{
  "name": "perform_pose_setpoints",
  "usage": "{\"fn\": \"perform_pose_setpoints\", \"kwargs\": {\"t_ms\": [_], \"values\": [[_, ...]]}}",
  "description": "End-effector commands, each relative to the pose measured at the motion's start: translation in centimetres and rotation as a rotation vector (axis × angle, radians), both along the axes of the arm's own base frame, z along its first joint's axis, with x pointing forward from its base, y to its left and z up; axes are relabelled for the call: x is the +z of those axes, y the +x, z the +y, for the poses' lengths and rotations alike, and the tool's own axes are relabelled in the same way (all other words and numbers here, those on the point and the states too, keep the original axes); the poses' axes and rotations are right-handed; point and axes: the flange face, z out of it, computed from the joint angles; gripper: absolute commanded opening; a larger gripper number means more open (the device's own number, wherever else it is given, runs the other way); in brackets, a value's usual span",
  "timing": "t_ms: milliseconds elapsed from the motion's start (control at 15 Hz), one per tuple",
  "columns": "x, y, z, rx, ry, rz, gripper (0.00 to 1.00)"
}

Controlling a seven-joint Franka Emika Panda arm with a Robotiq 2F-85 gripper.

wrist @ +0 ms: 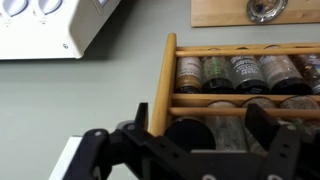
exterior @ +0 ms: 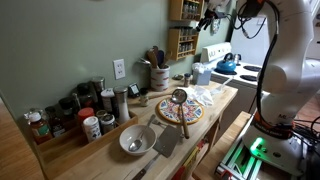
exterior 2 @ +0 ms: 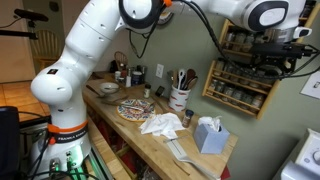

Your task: Pick up the clear spice bottle with a black lid from the table and put it on the right side of the top shelf of the bottom spice rack

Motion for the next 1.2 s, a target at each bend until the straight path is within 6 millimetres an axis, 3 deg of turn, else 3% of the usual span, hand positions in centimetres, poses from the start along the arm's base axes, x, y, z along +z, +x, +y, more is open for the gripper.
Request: {"fn": "perform_pose_setpoints", "kwargs": {"t_ms": [0,200,533,667,1133], "values": [[-1.2,-0.5,-0.4,-0.014,0.041,-0.004,0.68],[-2.5,-0.1,-0.5,-0.02,0.058,0.001,0.44],[-3.0,0.3,-1.1,-0.064,0.076,-0.072,0.04],[-2.9,0.5,-1.4,-0.081,0.07,-0.11,0.0],[-1.5,0.6,-1.6,-0.097,0.061,-0.21,0.0]]}}
